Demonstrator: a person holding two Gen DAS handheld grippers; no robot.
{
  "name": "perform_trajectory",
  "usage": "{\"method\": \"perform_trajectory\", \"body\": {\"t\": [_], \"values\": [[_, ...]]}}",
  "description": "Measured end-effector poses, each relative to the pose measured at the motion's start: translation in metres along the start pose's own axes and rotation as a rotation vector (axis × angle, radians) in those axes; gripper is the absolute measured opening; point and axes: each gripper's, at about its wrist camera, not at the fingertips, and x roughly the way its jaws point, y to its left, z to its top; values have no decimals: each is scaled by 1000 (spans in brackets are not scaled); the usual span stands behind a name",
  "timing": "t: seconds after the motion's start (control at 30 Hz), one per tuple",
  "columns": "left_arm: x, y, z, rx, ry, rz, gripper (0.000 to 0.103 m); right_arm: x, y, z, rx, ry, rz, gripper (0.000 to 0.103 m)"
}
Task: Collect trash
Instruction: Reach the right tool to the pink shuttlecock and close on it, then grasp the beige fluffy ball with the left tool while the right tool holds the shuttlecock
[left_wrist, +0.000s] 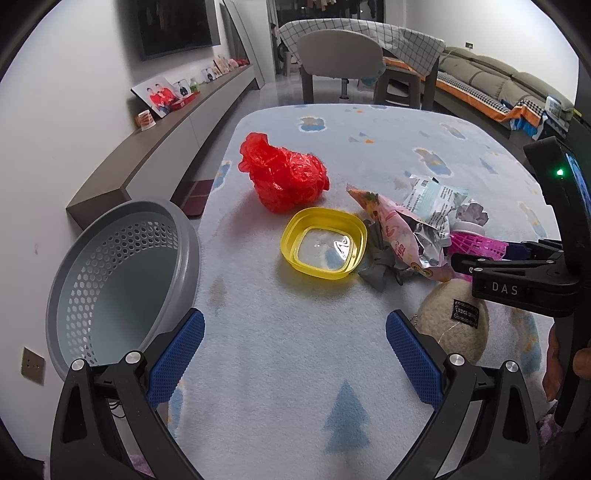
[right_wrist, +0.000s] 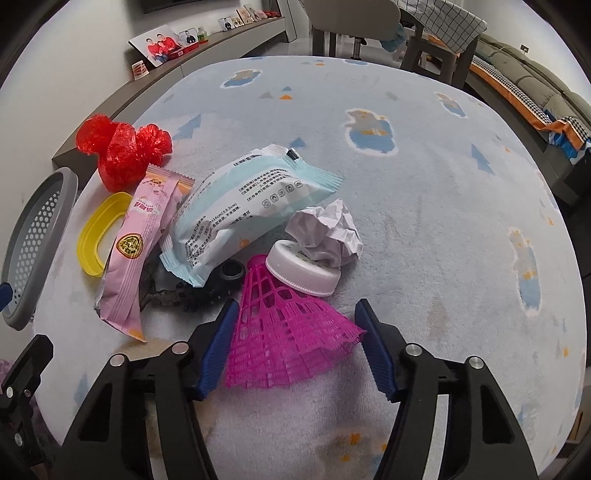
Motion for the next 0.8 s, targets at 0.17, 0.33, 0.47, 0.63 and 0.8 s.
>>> {"method": "perform_trajectory", "body": {"t": [0.17,0.33,0.47,0.63,0.8], "values": [[-2,-1,0,7,-8,1,97,-7,1,-7,3,-16,4,58],[-8,-1,-1,6,-27,-5,97,-16,-6,-19,53,4,69,58],[-12,-2,-3,7,-41,-10,97,-33,-8,-23,71,-34,70,58],[-14,-11,-7,4,-40,-33,97,-55,-15,-33,105,-79,53,58],[-10,-28,-12,-2,-11,-73,97,-70,-29,-47,157,-109,32,58]]}}
